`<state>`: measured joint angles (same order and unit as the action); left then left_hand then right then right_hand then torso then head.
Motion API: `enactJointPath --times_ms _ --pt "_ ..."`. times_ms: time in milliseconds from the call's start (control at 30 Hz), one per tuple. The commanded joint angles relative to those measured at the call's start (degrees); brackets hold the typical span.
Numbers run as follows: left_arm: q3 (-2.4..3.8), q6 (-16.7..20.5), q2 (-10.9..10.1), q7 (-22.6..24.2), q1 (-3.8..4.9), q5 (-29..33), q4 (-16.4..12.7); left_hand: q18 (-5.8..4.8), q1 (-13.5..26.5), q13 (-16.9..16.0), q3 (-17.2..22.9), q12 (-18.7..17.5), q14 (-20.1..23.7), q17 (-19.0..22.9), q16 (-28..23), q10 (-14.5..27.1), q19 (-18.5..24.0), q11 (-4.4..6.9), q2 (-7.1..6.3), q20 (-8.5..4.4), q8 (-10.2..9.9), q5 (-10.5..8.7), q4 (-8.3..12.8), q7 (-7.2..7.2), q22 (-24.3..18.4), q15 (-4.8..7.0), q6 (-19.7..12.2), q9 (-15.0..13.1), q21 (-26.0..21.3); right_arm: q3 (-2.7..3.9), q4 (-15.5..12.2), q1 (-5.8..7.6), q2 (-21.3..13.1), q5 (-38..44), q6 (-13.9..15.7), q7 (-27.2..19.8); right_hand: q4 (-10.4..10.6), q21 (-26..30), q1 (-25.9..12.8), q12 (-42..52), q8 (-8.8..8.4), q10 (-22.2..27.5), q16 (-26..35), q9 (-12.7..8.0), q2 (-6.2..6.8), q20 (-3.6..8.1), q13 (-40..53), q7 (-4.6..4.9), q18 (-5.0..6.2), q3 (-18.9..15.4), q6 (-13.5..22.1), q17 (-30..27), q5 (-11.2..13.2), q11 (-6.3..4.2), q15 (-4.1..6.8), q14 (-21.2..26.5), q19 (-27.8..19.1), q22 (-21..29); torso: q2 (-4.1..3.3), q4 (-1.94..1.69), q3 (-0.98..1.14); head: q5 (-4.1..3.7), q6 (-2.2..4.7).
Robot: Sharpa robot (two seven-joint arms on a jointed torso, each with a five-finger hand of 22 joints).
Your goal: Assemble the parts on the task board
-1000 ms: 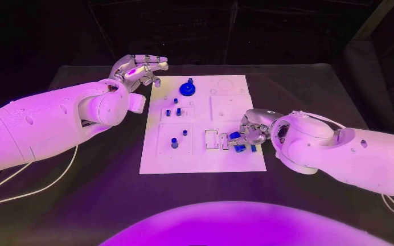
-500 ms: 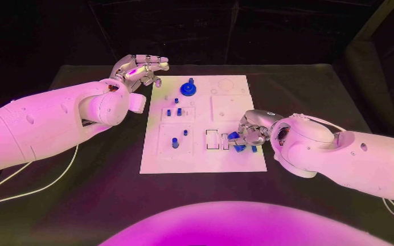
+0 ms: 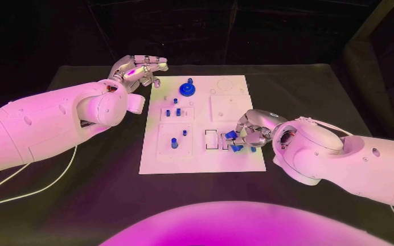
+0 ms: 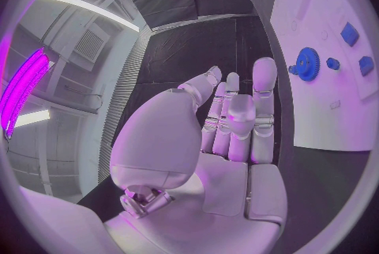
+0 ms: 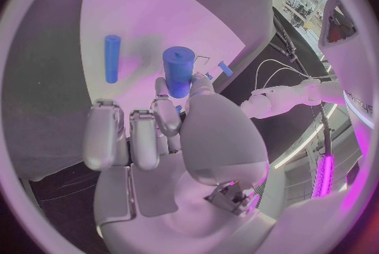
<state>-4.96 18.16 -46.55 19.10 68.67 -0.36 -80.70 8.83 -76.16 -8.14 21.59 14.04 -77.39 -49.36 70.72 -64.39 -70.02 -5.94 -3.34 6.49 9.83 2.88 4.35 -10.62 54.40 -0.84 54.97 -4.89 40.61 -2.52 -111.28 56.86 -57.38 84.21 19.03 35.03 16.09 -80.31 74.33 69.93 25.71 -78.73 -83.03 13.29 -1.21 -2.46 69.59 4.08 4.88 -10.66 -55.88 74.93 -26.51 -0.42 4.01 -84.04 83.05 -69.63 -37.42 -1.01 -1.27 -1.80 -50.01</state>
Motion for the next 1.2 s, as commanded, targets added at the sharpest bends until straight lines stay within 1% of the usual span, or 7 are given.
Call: enactJointPath --times_ms 33,267,600,667,867,1133,1200 --pt "0.05 -0.78 0.11 0.11 0.07 0.11 -0.12 0.92 0.23 -0.07 -0.39 0.20 -0.01 0.04 0.24 0.47 0.08 -0.01 0.29 0.36 0.21 0.09 0.01 0.01 -0.06 -0.26 -0.58 0.09 -0.19 0.05 -0.13 0.10 0.94 -1.52 2.65 -0.38 -0.07 -0.37 0.52 0.17 0.19 -0.40 -0.23 1.15 -0.13 0.53 0.08 -0.08 -1.01 -0.32 -0.26 1.44 -0.34 -0.03 0.35 -3.53 0.01 -0.05 -0.06 -0.12 0.03 0.28 0.07" --pt "0.04 -0.82 0.24 0.06 0.07 0.11 -0.17 0.92 0.23 -0.07 -0.39 0.20 -0.01 0.04 0.24 0.47 0.08 -0.01 0.29 0.36 0.21 0.09 0.01 0.01 -0.06 -0.26 -0.58 0.09 -0.19 0.07 1.54 0.12 3.84 -2.84 1.63 0.12 0.50 -0.37 -0.93 -0.06 0.24 -0.44 -0.25 1.53 -0.53 0.57 0.11 -0.07 -1.01 -1.20 -0.37 1.48 0.85 -0.02 0.35 -3.53 0.03 -0.08 -0.01 -0.11 -0.10 0.55 0.17" --pt "0.04 -0.87 0.54 0.00 0.07 0.11 -0.15 0.92 0.23 -0.07 -0.39 0.20 -0.01 0.04 0.24 0.47 0.08 -0.01 0.29 0.36 0.21 0.09 0.01 0.01 -0.06 -0.26 -0.58 0.09 -0.19 0.08 3.96 0.14 7.02 -3.36 2.65 2.33 0.48 -0.36 -2.35 -0.60 0.33 -0.46 -0.30 2.16 -1.54 0.63 -0.02 -0.24 -1.01 -2.22 -0.55 1.58 3.60 -0.13 0.45 -3.54 0.05 -0.11 -0.04 -0.18 -0.07 0.93 0.38" --pt "0.04 -0.87 0.57 -0.03 0.08 0.11 -0.14 0.92 0.23 -0.07 -0.39 0.20 -0.01 0.04 0.24 0.47 0.08 -0.01 0.29 0.36 0.21 0.09 0.01 0.01 -0.06 -0.26 -0.58 0.09 -0.19 0.08 4.40 0.14 7.51 -3.38 2.57 2.70 0.51 -0.40 -2.60 -0.68 0.35 -0.48 -0.31 2.27 -1.73 0.65 -0.03 -0.26 -1.03 -2.40 -0.59 1.60 4.13 -0.16 0.45 -3.54 0.08 -0.20 -0.07 0.04 0.01 1.29 0.36" --pt "0.04 -0.85 0.62 -0.09 0.08 0.11 -0.13 0.92 0.28 -0.08 -0.46 0.29 0.02 0.06 0.26 0.63 0.08 -0.04 0.32 0.37 0.31 0.09 -0.02 -0.01 -0.05 -0.28 -0.72 0.11 -0.21 0.08 4.99 0.15 8.36 -3.40 1.90 3.12 0.52 -0.41 -3.38 -1.26 0.44 -0.39 -0.36 2.58 -2.05 0.70 -0.44 -0.35 -1.03 -3.04 -0.71 1.72 5.65 -0.23 0.51 -3.56 0.10 -0.25 -0.10 0.08 0.04 1.35 0.45" --pt "0.04 -0.90 0.68 -0.17 0.08 0.11 -0.13 0.92 0.28 -0.08 -0.46 0.29 0.02 0.06 0.26 0.63 0.08 -0.04 0.32 0.37 0.31 0.09 -0.02 -0.01 -0.05 -0.28 -0.72 0.11 -0.21 0.09 5.86 0.20 9.37 -3.16 1.77 3.56 0.53 -0.34 -6.36 -2.11 0.61 -0.41 -0.31 3.52 -2.73 0.79 -0.77 -0.47 -1.03 -5.57 -0.65 1.68 15.29 -0.31 0.59 -3.54 0.11 -0.24 -0.11 0.09 0.04 1.43 0.54" --pt "0.04 -0.93 0.71 -0.20 0.08 0.11 -0.11 0.92 0.28 -0.08 -0.46 0.29 0.02 0.06 0.26 0.63 0.08 -0.04 0.32 0.37 0.31 0.09 -0.02 -0.01 -0.05 -0.28 -0.72 0.11 -0.21 0.09 6.04 0.22 9.60 -2.58 1.79 3.65 0.60 -0.30 -7.55 -2.54 0.73 -0.20 -0.03 3.81 -1.92 0.78 -0.97 -0.49 -1.03 -6.68 -0.69 1.20 18.10 -0.30 0.58 -3.42 0.09 -0.22 -0.09 0.03 0.02 1.37 0.70"
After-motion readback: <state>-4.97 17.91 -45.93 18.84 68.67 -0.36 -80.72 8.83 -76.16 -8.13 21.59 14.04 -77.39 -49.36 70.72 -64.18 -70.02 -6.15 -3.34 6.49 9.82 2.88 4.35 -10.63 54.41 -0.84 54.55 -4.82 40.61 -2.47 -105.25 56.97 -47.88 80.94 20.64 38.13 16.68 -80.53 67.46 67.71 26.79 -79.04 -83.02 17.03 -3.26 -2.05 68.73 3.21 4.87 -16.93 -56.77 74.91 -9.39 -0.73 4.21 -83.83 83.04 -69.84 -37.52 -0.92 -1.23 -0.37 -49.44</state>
